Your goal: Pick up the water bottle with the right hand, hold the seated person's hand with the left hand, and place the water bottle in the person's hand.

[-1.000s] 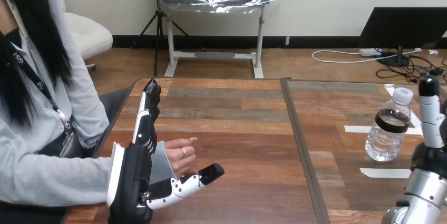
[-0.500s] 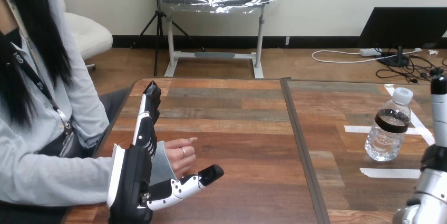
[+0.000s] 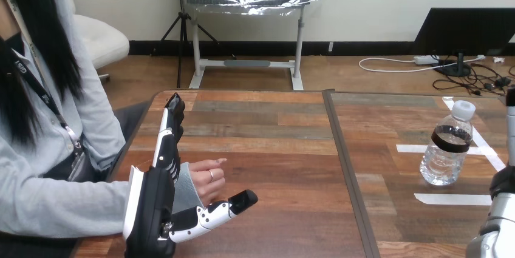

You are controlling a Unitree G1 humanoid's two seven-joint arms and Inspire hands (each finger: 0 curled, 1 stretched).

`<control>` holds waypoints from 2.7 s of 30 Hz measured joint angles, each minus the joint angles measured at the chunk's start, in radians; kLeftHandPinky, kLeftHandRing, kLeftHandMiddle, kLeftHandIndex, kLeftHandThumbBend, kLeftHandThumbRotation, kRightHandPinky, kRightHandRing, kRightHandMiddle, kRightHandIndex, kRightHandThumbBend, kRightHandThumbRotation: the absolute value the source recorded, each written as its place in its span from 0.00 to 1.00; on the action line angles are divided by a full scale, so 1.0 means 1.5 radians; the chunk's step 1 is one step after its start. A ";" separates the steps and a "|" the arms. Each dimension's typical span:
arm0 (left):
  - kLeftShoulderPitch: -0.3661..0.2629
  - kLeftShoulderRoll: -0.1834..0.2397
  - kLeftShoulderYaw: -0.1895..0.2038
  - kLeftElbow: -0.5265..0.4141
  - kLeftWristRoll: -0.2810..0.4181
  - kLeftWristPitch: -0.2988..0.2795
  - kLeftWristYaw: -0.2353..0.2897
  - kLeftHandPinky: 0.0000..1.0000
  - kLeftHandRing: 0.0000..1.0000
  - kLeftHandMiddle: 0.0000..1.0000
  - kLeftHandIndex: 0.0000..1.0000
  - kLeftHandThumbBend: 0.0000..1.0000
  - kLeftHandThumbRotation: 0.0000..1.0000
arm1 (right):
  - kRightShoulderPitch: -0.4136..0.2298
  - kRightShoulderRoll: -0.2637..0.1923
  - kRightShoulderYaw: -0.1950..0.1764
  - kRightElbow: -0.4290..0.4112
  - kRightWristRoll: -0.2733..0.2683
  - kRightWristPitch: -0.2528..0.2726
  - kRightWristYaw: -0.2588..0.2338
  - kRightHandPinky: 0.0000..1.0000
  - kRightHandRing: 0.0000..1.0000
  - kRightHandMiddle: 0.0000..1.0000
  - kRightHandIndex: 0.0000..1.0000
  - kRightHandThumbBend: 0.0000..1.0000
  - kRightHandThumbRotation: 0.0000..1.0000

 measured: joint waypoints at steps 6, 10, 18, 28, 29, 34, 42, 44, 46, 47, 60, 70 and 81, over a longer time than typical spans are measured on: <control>0.000 0.000 0.000 0.002 -0.001 -0.003 0.000 0.99 1.00 1.00 1.00 1.00 0.27 | -0.008 -0.007 0.003 0.006 -0.007 0.042 -0.002 1.00 1.00 1.00 1.00 1.00 0.63; -0.001 0.000 0.000 0.002 -0.004 -0.003 -0.001 1.00 1.00 1.00 1.00 1.00 0.27 | -0.010 -0.009 0.006 0.007 -0.016 0.064 -0.002 1.00 1.00 1.00 1.00 1.00 0.64; -0.001 0.000 0.000 0.002 -0.004 -0.003 -0.002 1.00 0.99 1.00 1.00 1.00 0.27 | -0.014 -0.009 0.016 0.010 -0.044 0.105 -0.021 1.00 1.00 1.00 1.00 1.00 0.65; -0.001 0.001 0.000 0.002 -0.001 -0.003 -0.001 0.99 0.99 0.99 0.99 1.00 0.28 | -0.019 -0.012 0.038 0.019 -0.082 0.159 -0.058 1.00 1.00 1.00 1.00 1.00 0.66; -0.001 0.001 0.000 0.002 -0.001 -0.003 -0.001 0.99 0.99 0.99 0.99 1.00 0.28 | -0.020 -0.012 0.040 0.020 -0.087 0.165 -0.062 1.00 1.00 1.00 1.00 1.00 0.66; 0.000 0.001 0.001 0.002 -0.001 -0.003 0.000 0.99 0.99 0.99 0.99 1.00 0.27 | -0.024 -0.015 0.051 0.026 -0.105 0.190 -0.079 1.00 1.00 1.00 1.00 1.00 0.65; 0.000 0.002 0.002 0.002 0.000 -0.003 0.002 0.99 0.99 0.99 0.99 1.00 0.27 | -0.031 -0.024 0.066 0.034 -0.130 0.229 -0.096 1.00 1.00 1.00 1.00 1.00 0.64; 0.000 0.002 0.003 0.002 0.000 -0.003 0.002 0.99 0.99 0.98 0.99 1.00 0.27 | -0.031 -0.025 0.069 0.034 -0.135 0.236 -0.098 1.00 1.00 1.00 1.00 1.00 0.64; 0.000 0.003 0.003 0.002 0.000 -0.003 0.003 0.99 0.99 0.99 0.99 1.00 0.27 | -0.033 -0.026 0.072 0.034 -0.142 0.242 -0.102 1.00 1.00 1.00 1.00 1.00 0.63; 0.000 0.003 0.003 0.002 -0.001 -0.003 0.003 0.99 0.99 0.99 0.99 1.00 0.27 | -0.033 -0.026 0.073 0.034 -0.145 0.246 -0.103 1.00 1.00 1.00 1.00 1.00 0.63; 0.000 0.006 0.003 0.002 -0.001 -0.003 0.002 0.99 0.99 0.99 0.99 1.00 0.27 | -0.044 -0.027 0.090 0.036 -0.170 0.309 -0.117 1.00 1.00 1.00 1.00 1.00 0.61; 0.000 0.006 0.003 0.002 -0.001 -0.003 0.002 0.98 0.99 0.99 0.99 1.00 0.27 | -0.051 -0.028 0.098 0.037 -0.183 0.353 -0.123 1.00 1.00 1.00 1.00 1.00 0.61; 0.000 0.007 0.003 0.002 -0.003 -0.005 0.000 0.98 0.99 0.99 0.99 1.00 0.27 | -0.052 -0.030 0.098 0.040 -0.186 0.384 -0.119 1.00 1.00 1.00 1.00 1.00 0.61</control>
